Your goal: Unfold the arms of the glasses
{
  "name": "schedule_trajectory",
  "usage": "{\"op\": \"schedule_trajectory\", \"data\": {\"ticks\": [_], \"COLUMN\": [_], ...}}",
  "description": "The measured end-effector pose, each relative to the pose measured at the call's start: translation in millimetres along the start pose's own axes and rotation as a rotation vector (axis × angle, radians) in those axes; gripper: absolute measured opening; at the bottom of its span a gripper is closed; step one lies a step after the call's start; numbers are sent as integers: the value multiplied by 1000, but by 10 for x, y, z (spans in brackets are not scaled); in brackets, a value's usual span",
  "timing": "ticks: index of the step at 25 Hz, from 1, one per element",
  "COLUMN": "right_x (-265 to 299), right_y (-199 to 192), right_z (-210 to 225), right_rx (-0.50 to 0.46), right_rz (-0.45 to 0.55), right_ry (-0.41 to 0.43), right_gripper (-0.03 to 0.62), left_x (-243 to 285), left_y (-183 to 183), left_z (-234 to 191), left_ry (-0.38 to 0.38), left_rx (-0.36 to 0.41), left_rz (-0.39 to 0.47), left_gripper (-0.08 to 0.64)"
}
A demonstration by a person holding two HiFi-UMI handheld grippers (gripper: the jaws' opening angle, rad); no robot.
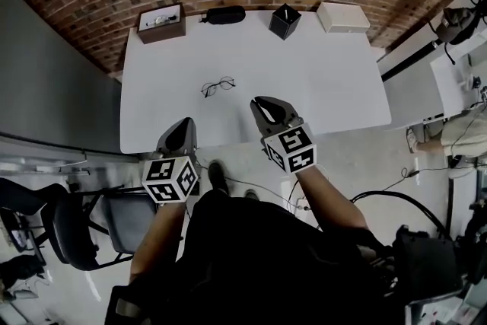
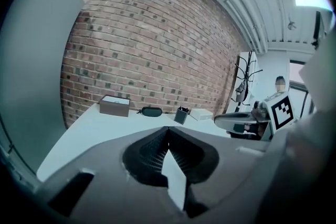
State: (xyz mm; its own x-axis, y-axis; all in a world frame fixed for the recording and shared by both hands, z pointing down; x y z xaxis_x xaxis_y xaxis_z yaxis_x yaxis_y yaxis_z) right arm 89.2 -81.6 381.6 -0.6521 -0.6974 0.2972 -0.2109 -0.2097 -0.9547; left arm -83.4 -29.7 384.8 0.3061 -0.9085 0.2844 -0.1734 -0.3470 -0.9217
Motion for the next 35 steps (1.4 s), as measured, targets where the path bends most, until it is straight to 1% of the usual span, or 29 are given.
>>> {"op": "schedule_trajectory", "data": {"ticks": [4, 8, 10, 12, 14, 17, 19, 22, 26, 30, 31, 33, 35], "right_x": [302, 505, 614, 746, 874, 997, 1061, 1185, 1345, 1485, 1515, 1555, 1591], "right_y": [-83, -188, -231, -270, -314, -440, -499, -578, -766, -991, -1053, -1174, -1271], "right_z": [64, 74, 107, 129, 132, 177, 212, 267, 323, 389, 410, 449, 490], "right_rx": [19, 31, 23, 31, 37, 15, 9, 1, -15, -39, -45, -47, -43], "right_rz": [-38, -88, -116, -132, -142, -187, -196, -211, -252, -292, -305, -329, -348], "right_ry": [-40, -67, -75, -81, -80, -74, -57, -10, 54, 105, 115, 132, 140], "right_gripper": [11, 11, 11, 11, 11, 11, 11, 11, 11, 12, 12, 12, 12], "left_x": [274, 481, 587, 675, 754, 891, 971, 1112, 1281, 1461, 1500, 1557, 1606], "left_y": [-8, -123, -145, -152, -204, -340, -425, -508, -638, -823, -880, -997, -1106], "left_z": [-224, -396, -451, -494, -554, -631, -632, -615, -624, -645, -650, -643, -661], "left_ry": [-21, -55, -91, -146, -174, -151, -126, -98, -56, -22, -12, 0, 20], "left_rx": [-11, -25, -34, -48, -41, -38, -35, -26, -60, -46, -46, -53, -50], "left_rz": [-17, -66, -73, -61, -74, -125, -146, -165, -185, -218, -235, -270, -302], "left_gripper": [9, 11, 9, 11, 11, 11, 11, 11, 11, 15, 27, 83, 89]}}
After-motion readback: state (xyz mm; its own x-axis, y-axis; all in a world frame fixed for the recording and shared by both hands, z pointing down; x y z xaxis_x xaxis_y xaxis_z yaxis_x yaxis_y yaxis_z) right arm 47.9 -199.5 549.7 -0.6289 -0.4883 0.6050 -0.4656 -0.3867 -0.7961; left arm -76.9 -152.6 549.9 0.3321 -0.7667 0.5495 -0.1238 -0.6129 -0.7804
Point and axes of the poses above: the fingertips, and each gripper's own axes: x forward along the fingers, z to its right, y out of its top, the point moved 2 cm from there along -x, backward along the fingers, and after that the axes turned 3 degrees about z, right-handed, at the moved point
